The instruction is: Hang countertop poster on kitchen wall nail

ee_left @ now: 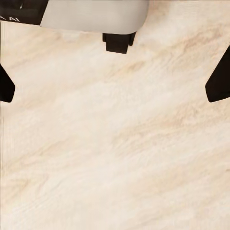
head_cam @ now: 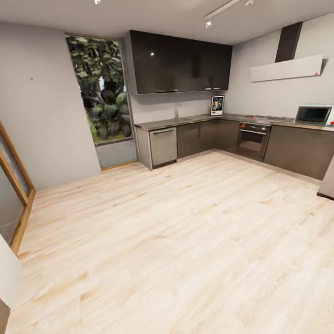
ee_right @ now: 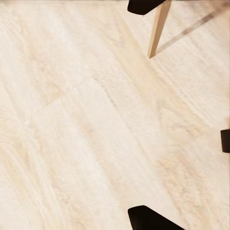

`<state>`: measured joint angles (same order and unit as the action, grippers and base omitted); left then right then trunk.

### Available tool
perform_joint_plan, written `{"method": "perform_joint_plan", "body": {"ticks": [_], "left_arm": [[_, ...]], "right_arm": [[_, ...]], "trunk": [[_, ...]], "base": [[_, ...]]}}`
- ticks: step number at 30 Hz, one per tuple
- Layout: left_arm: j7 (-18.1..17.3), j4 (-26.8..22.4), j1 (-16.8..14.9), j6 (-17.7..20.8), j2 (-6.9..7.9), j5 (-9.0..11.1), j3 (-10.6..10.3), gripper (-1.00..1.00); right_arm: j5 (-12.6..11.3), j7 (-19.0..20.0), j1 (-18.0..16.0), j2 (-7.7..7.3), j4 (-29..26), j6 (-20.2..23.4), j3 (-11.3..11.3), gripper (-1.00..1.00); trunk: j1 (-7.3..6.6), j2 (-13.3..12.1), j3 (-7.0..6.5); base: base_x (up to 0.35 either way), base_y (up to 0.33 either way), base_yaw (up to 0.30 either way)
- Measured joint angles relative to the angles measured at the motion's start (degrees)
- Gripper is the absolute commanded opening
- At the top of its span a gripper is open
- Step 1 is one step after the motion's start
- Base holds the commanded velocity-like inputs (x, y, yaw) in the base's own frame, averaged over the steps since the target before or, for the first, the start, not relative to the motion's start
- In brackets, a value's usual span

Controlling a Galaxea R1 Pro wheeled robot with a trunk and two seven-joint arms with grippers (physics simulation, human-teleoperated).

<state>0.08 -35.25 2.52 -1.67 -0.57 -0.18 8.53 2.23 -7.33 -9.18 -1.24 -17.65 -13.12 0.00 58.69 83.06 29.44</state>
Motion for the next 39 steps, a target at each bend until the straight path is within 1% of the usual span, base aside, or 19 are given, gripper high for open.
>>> {"method": "perform_joint_plan", "body": {"ticks": [4,9,39], "left_arm": [[0.0,0.0,0.0,0.0,0.0,-0.01,0.0,1.0],[0.0,-0.02,0.01,0.0,0.0,0.01,0.01,1.0],[0.0,-0.02,0.01,0.0,0.0,-0.03,0.01,1.0]], "right_arm": [[0.0,-0.02,0.0,0.0,0.01,0.0,0.0,1.0],[0.0,0.0,-0.01,0.0,0.02,-0.05,0.02,1.0],[0.0,-0.04,-0.01,0.01,0.02,-0.1,0.0,1.0]], "trunk": [[0.0,0.0,0.0],[0.0,0.0,0.0],[0.0,0.0,0.0]], "base": [[0.339,0.0,-0.242],[0.34,0.0,-0.078],[0.339,0.0,-0.004]]}}
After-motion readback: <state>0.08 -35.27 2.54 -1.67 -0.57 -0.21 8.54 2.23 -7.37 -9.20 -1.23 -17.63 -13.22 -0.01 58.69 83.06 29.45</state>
